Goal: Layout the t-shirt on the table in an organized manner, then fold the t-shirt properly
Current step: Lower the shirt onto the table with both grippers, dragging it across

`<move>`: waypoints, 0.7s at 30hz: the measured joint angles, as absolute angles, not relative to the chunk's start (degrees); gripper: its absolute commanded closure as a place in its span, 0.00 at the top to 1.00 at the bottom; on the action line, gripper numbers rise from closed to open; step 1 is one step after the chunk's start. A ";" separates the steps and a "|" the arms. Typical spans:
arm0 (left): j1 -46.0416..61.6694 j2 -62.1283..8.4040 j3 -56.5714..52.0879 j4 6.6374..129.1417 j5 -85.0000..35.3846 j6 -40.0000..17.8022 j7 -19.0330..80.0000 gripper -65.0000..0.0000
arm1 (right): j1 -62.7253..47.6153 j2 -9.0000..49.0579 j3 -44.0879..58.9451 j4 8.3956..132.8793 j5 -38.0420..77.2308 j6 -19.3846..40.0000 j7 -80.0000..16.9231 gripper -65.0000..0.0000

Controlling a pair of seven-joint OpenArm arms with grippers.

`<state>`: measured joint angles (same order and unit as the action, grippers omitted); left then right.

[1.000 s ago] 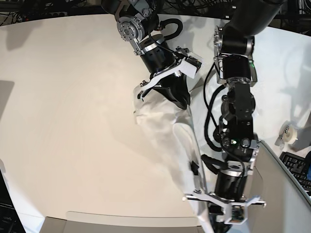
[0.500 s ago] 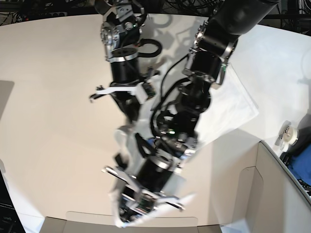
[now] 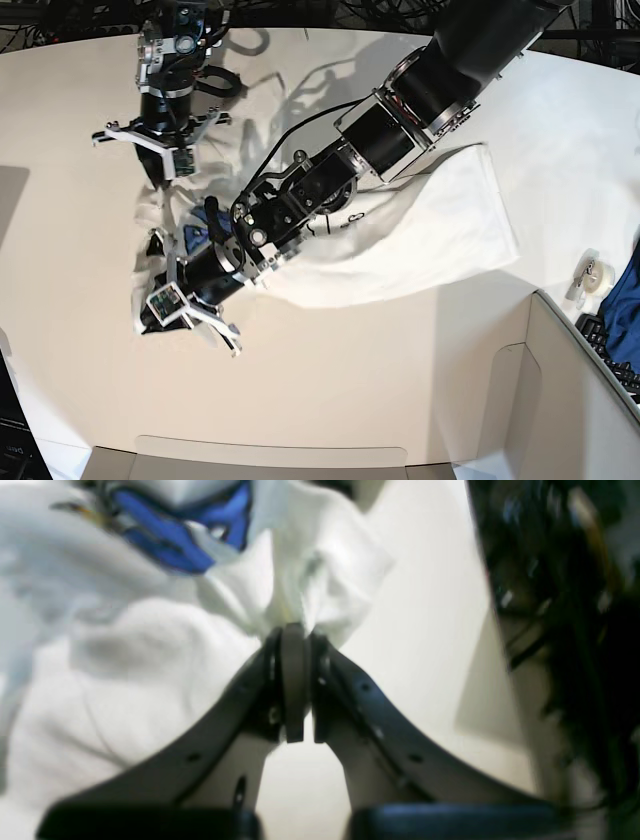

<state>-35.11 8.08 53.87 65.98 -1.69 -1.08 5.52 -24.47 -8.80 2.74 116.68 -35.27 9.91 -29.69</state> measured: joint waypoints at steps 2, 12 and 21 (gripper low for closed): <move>-35.29 7.94 56.36 64.75 -1.72 -1.04 5.28 0.00 | -24.93 -8.03 4.45 116.66 -31.09 9.87 -33.04 0.00; -33.71 8.27 69.32 63.90 -1.32 -1.56 4.40 0.47 | -24.80 1.50 5.61 116.60 -12.56 9.78 -44.12 0.16; -28.10 6.39 57.12 75.26 -1.28 -1.65 4.51 0.51 | -22.87 3.53 12.38 116.62 -11.79 9.67 -44.40 0.55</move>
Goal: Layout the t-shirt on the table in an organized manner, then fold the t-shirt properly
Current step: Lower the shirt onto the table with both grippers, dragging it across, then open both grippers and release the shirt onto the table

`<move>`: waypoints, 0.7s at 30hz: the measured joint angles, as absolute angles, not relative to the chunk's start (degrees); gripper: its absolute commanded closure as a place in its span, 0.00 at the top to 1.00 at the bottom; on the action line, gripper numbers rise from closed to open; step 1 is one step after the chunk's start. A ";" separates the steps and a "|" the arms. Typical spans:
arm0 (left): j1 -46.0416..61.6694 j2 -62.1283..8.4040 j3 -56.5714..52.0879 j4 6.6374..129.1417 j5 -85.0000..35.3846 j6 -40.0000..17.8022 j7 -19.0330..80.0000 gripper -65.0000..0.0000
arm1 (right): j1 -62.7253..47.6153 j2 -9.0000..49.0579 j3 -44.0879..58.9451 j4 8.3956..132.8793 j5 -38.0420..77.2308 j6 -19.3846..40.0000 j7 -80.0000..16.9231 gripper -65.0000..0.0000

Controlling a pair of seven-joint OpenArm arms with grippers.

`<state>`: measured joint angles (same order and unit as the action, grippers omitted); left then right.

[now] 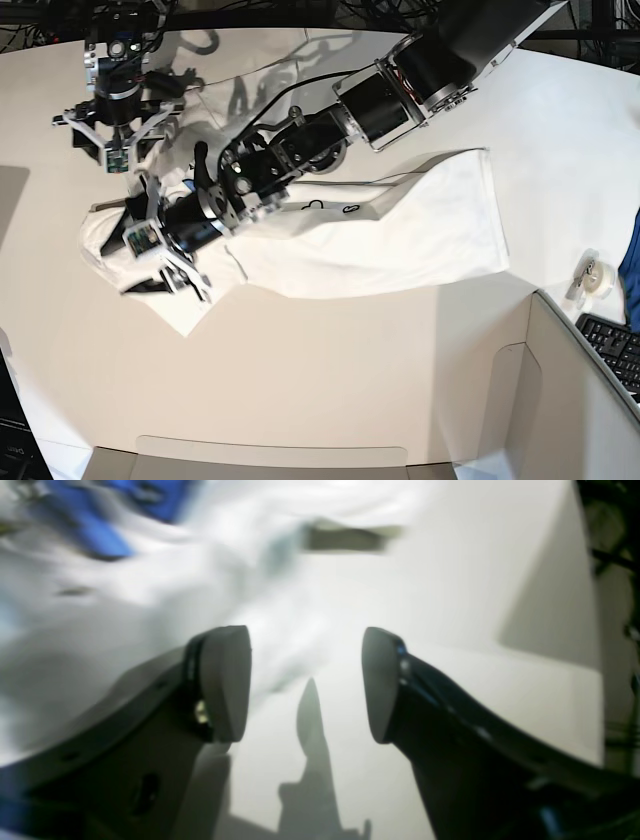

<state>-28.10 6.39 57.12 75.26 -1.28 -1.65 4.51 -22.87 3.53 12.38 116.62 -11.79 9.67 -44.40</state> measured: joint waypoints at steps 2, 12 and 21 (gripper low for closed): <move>-26.39 3.70 53.71 79.70 -1.28 -1.26 5.91 0.51 | -21.15 3.68 15.14 116.62 -11.94 9.65 -44.31 0.55; -15.33 -11.09 38.13 104.95 -2.04 -1.26 32.84 0.51 | -13.93 3.44 20.21 116.68 3.53 20.25 -44.53 0.55; -1.04 -19.62 20.23 109.54 -2.13 -1.41 36.71 0.51 | -13.41 5.06 6.17 116.62 18.37 30.39 -50.57 0.55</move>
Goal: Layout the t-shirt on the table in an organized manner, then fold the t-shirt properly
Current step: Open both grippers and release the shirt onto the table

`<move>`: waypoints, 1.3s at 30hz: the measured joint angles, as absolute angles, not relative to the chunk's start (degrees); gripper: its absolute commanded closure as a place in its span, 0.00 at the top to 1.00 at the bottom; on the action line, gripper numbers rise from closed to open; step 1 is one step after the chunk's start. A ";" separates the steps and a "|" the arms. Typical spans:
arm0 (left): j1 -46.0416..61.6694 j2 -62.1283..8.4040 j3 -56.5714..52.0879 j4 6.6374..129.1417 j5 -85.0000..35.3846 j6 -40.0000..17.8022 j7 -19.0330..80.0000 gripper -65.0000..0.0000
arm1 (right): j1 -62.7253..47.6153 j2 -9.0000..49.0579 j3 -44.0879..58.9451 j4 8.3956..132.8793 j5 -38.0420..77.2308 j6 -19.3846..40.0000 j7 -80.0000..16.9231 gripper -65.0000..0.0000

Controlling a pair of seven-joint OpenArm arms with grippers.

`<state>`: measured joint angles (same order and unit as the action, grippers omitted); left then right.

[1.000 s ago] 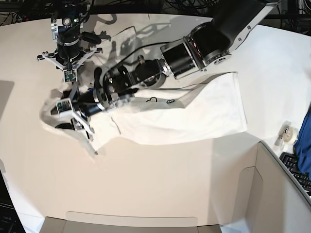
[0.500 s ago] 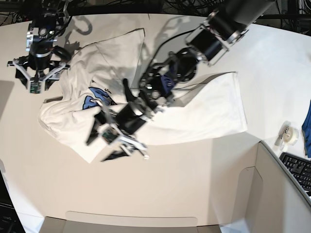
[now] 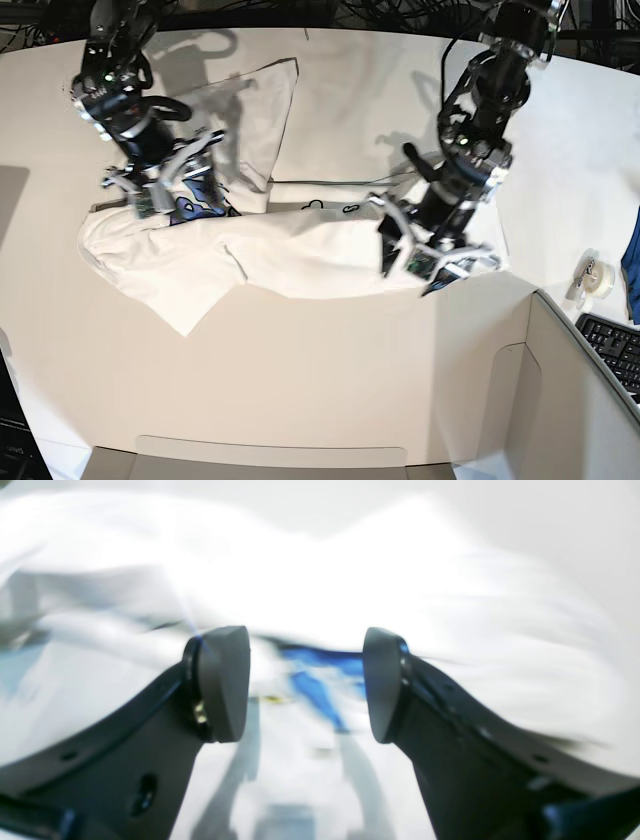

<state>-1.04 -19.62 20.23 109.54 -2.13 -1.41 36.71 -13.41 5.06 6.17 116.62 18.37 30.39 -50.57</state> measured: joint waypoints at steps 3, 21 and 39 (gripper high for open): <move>2.52 -20.21 16.16 109.40 -1.72 -1.04 37.47 0.51 | -12.97 6.48 0.49 116.51 18.17 30.48 -54.13 0.55; 11.92 -21.76 9.26 109.43 -1.72 -1.54 37.01 0.51 | -21.19 13.08 -4.67 116.18 2.22 30.52 -67.00 0.55; 12.93 -22.11 3.05 109.43 -1.91 -1.26 37.06 0.51 | -30.55 32.14 7.86 116.40 1.87 30.89 -68.53 0.55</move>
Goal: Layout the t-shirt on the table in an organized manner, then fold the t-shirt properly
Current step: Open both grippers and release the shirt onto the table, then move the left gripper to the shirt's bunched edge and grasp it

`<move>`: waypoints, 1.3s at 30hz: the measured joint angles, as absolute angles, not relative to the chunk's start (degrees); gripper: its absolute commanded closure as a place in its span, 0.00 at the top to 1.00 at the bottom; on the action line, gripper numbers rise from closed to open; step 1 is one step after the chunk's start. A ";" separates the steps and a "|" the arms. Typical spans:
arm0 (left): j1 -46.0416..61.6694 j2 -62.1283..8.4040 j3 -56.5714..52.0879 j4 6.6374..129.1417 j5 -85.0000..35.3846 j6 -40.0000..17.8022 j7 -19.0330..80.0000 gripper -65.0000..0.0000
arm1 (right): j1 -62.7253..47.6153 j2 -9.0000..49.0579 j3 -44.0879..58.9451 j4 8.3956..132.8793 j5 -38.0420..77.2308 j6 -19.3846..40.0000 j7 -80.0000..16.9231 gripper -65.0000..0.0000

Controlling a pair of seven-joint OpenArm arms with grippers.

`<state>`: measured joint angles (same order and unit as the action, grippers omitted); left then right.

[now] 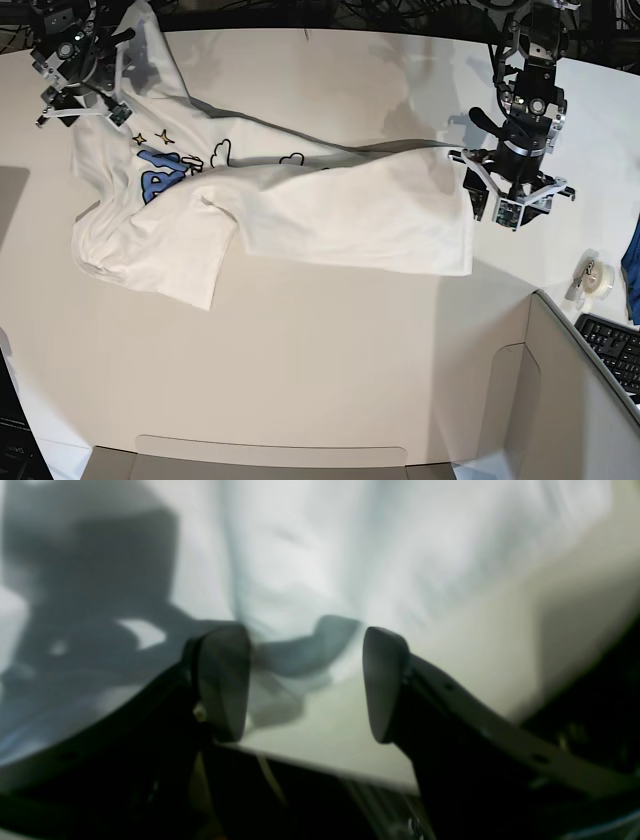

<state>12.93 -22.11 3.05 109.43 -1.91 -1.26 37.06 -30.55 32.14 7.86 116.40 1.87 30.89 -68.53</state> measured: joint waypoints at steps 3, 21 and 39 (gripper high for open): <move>11.03 -21.78 2.61 109.38 -2.15 -1.58 37.52 0.51 | -28.53 29.28 13.08 116.71 1.17 30.89 -68.40 0.55; -18.63 -15.64 -16.91 74.67 -36.56 -8.32 62.04 0.43 | -21.37 17.15 5.96 116.88 1.61 31.18 -68.38 0.55; -16.36 -17.19 -8.71 75.53 -42.76 -9.06 67.94 0.44 | -19.84 17.12 2.33 116.88 1.32 31.16 -68.38 0.55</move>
